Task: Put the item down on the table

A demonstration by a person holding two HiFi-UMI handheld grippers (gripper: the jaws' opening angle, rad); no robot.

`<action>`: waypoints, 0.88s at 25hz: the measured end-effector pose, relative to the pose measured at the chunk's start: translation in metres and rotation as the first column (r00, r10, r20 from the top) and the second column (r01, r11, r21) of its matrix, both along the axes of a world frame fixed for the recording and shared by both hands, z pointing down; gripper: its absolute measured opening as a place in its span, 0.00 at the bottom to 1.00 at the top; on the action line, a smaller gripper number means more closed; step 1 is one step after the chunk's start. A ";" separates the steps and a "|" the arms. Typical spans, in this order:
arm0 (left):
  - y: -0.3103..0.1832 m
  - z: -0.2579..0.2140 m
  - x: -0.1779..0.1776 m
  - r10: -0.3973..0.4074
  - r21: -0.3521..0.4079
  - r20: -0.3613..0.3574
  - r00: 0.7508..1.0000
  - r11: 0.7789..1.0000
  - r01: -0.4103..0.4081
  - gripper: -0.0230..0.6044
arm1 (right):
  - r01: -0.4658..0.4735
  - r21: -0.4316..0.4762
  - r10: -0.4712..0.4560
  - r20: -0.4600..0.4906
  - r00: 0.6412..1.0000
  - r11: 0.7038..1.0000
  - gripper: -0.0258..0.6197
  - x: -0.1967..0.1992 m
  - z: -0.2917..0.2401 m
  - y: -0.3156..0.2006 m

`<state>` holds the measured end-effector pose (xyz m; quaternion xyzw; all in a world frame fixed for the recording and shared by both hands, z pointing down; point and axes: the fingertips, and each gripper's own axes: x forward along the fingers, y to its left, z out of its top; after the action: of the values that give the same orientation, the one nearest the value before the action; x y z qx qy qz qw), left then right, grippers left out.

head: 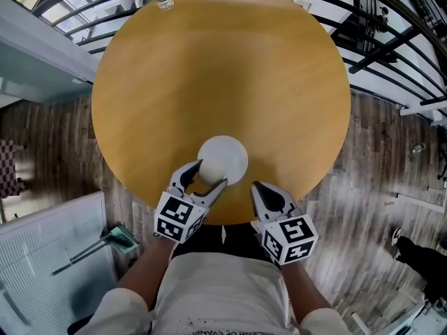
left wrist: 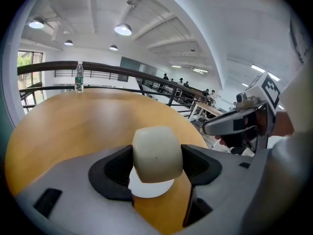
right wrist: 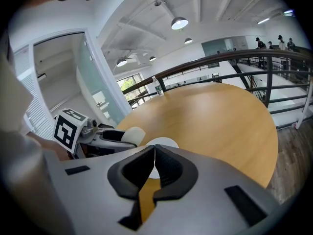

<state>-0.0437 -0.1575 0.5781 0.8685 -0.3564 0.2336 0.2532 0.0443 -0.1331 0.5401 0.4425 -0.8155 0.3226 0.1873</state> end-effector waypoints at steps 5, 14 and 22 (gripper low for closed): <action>-0.006 0.018 0.002 0.005 -0.026 0.046 0.999 1.000 -0.003 0.54 | 0.003 -0.017 -0.003 -0.005 1.000 1.000 0.08 0.000 0.008 -0.001; -0.020 0.048 0.013 -0.010 -0.067 0.109 0.994 0.998 0.017 0.54 | 0.010 -0.041 -0.010 0.001 1.000 0.999 0.08 0.001 0.017 -0.003; -0.022 0.069 0.018 -0.010 -0.120 0.162 0.987 0.992 0.030 0.54 | 0.001 -0.064 -0.001 -0.007 1.000 0.998 0.08 0.011 0.024 -0.001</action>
<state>-0.0260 -0.1793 0.6476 0.8259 -0.3695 0.3221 0.2786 0.0551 -0.1345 0.5641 0.4371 -0.8042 0.3470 0.2046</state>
